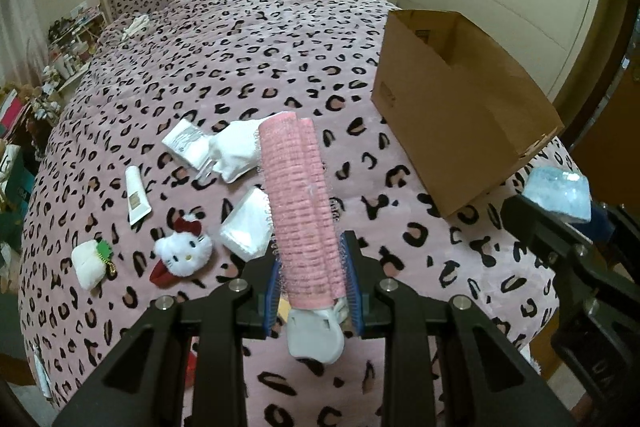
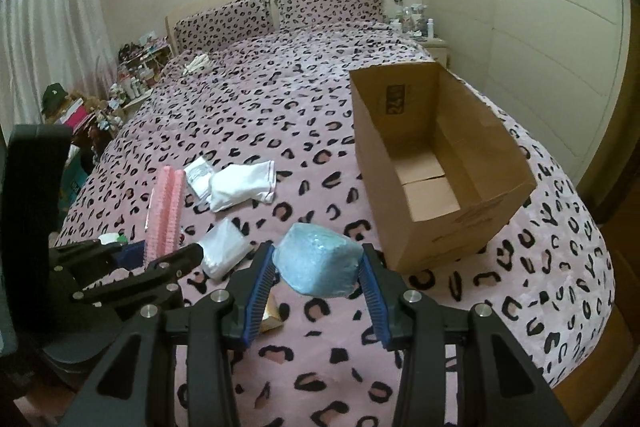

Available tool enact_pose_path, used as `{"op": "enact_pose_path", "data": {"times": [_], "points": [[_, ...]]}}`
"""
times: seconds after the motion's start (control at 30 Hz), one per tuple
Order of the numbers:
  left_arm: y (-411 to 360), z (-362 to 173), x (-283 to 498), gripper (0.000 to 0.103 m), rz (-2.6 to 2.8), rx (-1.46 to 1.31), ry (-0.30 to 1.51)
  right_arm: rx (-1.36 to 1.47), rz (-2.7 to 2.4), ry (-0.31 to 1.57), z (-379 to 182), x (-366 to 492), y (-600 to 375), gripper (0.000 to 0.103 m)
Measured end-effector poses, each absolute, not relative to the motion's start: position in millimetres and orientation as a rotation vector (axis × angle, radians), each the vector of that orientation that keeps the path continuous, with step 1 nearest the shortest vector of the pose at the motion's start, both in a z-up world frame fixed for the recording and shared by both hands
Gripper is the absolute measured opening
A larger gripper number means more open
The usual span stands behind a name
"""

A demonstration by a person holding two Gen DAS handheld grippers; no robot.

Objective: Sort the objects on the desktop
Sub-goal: 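Lift and carry the blue block and pink roller toward the cardboard box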

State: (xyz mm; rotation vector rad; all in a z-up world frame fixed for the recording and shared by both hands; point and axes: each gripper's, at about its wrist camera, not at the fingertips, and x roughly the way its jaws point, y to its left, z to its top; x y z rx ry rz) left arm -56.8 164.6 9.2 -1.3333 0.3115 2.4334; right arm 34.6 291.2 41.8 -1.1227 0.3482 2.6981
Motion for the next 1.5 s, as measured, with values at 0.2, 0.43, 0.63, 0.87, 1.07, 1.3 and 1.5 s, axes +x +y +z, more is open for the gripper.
{"op": "enact_pose_path", "data": {"times": [0.2,0.43,0.63,0.87,1.07,1.3,1.5], "points": [[180.5,11.7,-58.7,0.028,2.412,-1.315,0.331,-1.090,2.687,0.350,47.6,36.1,302.3,0.043],[199.5,15.1,-62.9,0.028,2.376,-1.303,0.322,-1.050,2.667,0.353,55.7,37.8,318.9,0.044],[213.8,16.6,-67.3,0.028,2.364,-1.296,0.332,-1.031,2.659,0.360,57.6,37.7,329.6,0.044],[228.8,21.7,-71.9,0.028,2.353,-1.268,0.353,-1.020,2.641,0.372,57.8,35.3,339.9,0.044],[236.5,24.2,-74.6,0.028,2.350,-1.261,0.356,-1.016,2.633,0.360,60.0,35.9,345.9,0.044],[243.9,27.6,-78.3,0.028,2.348,-1.251,0.367,-0.989,2.633,0.375,66.3,37.5,354.9,0.044],[253.4,30.0,-84.9,0.028,2.337,-1.247,0.369,-0.984,2.631,0.370,68.4,33.7,361.8,0.044]]}}
